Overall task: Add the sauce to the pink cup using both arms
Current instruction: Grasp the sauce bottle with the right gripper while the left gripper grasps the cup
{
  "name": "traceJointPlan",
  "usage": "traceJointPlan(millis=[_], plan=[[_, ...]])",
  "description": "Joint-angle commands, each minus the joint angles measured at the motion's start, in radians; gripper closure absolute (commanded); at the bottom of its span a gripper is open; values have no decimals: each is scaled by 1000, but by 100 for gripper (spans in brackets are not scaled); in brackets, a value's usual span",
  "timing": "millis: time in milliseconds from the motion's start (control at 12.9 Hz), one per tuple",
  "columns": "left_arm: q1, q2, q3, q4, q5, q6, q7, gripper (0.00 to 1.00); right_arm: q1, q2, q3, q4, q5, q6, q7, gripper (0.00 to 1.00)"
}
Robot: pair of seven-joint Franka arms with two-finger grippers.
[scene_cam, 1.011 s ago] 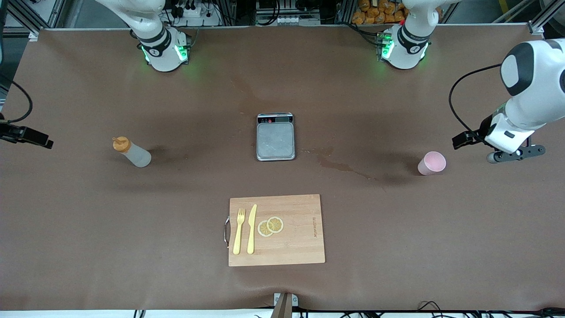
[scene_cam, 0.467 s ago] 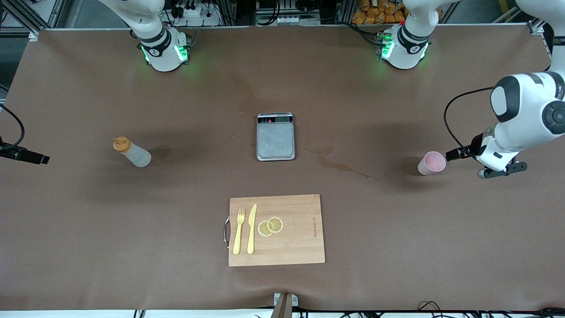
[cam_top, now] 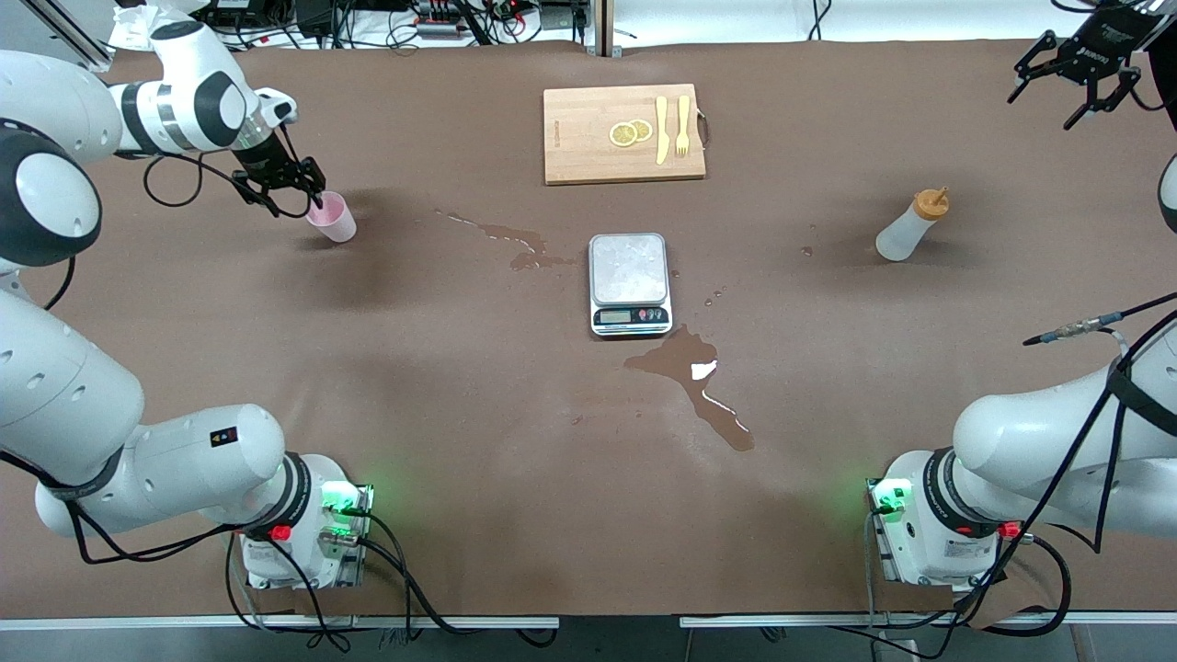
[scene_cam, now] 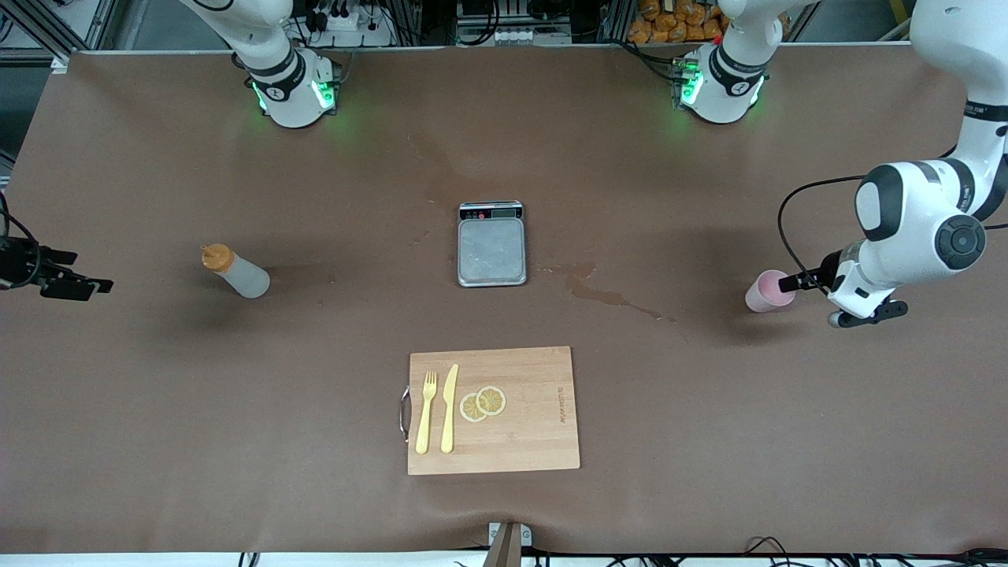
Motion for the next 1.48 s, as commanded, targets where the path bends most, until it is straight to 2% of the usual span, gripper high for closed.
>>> traceJointPlan(millis=[0,78,233,311,544,778,933,1167,1400], plan=[[17,16,-8,9,6,3,-6,28,-43,71,18,26,61,-67,72,0],[17,24,-10,11,3,2,-8,39,-77,112,17,26,134,-99,86,0],[17,33,-10,16,-20,3,-8,67,-140,198,17,29,201,-102,115,0],[17,35,-10,16,-32,3,-11,98,-157,240,17,32,232,-102,141,0],[15,33,-10,16,-37,2,-11,100,-203,330,17,27,362,-104,184,0],[12,-7,-14,16,-37,-1,-11,100,-206,407,17,27,463,-104,240,0],[9,-63,-29,16,-37,-24,6,100,-205,479,18,24,480,-104,246,0],[11,-145,-152,26,-75,-95,-35,100,-194,539,18,27,482,-99,266,0],[8,-149,-282,72,-81,-152,-173,100,-171,555,21,17,493,-114,290,0]])
